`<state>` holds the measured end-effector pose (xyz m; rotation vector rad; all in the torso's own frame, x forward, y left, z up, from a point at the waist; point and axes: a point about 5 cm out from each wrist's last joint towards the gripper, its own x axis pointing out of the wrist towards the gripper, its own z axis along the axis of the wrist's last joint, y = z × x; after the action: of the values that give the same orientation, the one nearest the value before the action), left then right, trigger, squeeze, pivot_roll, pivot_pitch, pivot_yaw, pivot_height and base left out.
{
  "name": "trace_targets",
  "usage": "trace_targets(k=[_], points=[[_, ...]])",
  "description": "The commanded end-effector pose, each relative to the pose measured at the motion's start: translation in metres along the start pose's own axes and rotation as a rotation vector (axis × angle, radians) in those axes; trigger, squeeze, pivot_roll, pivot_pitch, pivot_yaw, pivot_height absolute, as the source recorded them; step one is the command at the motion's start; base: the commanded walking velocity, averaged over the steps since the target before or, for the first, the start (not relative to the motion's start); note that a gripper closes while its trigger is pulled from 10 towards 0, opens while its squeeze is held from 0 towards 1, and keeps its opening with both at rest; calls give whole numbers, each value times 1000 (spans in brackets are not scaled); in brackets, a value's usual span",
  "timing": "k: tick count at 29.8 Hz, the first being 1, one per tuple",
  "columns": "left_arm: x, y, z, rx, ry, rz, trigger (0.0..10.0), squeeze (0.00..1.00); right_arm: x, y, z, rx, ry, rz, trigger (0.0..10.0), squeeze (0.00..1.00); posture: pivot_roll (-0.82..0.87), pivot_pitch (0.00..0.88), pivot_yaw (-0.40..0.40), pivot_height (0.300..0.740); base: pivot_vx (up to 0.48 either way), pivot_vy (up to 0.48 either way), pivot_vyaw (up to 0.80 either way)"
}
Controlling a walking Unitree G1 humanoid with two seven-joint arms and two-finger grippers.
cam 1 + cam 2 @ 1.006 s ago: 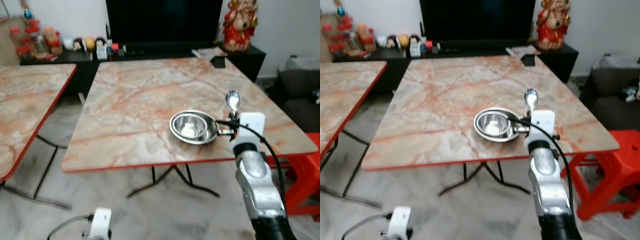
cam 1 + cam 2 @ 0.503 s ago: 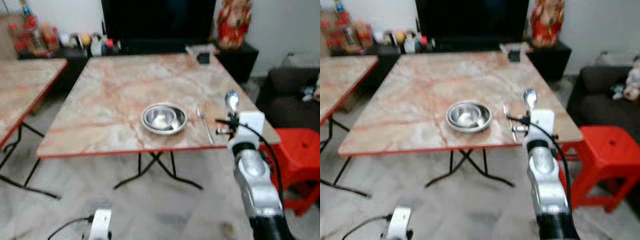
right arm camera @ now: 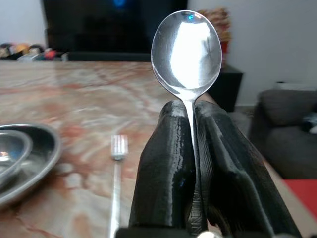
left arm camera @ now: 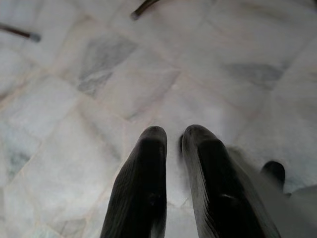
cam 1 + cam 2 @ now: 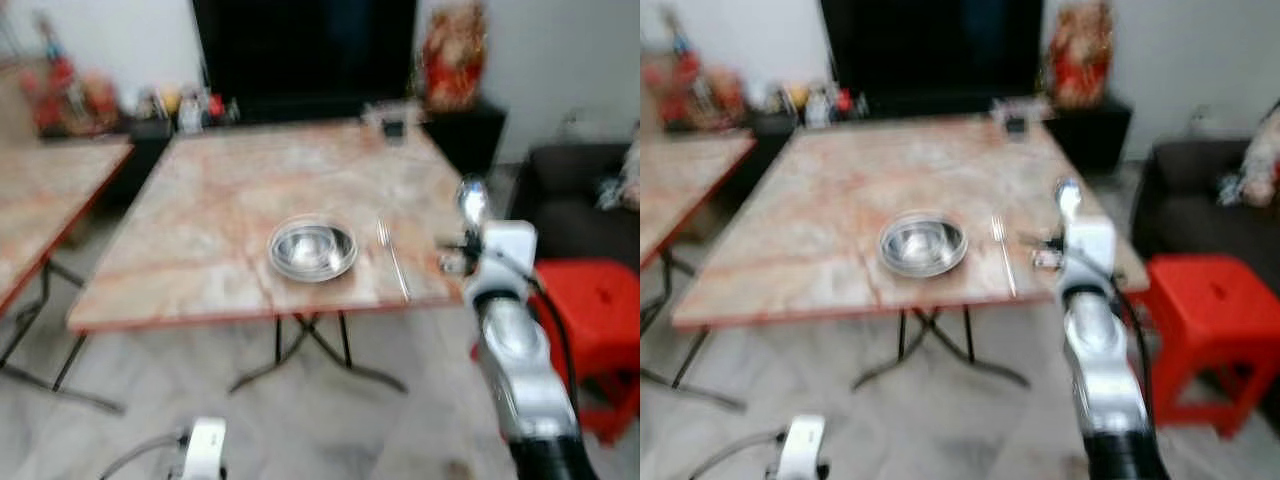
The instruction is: Setting the table
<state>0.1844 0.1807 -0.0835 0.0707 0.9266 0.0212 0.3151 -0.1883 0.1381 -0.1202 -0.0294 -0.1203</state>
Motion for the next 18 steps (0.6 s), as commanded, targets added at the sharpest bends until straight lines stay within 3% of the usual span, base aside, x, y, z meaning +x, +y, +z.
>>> trace_targets(k=[1, 12, 18], points=[[1, 9, 5, 5, -6, 25, 10000, 0, 3, 11, 8, 15, -23, 32, 10000, 0, -51, 0, 1, 728, 480, 0, 0], [1, 9, 5, 7, -7, 26, 10000, 0, 3, 12, 8, 12, -28, 40, 10000, 0, -51, 0, 4, 728, 472, 0, 0], [1, 9, 5, 7, -11, 29, 10000, 0, 3, 11, 8, 20, -25, 37, 10000, 0, -53, 0, 4, 728, 115, 0, 0]])
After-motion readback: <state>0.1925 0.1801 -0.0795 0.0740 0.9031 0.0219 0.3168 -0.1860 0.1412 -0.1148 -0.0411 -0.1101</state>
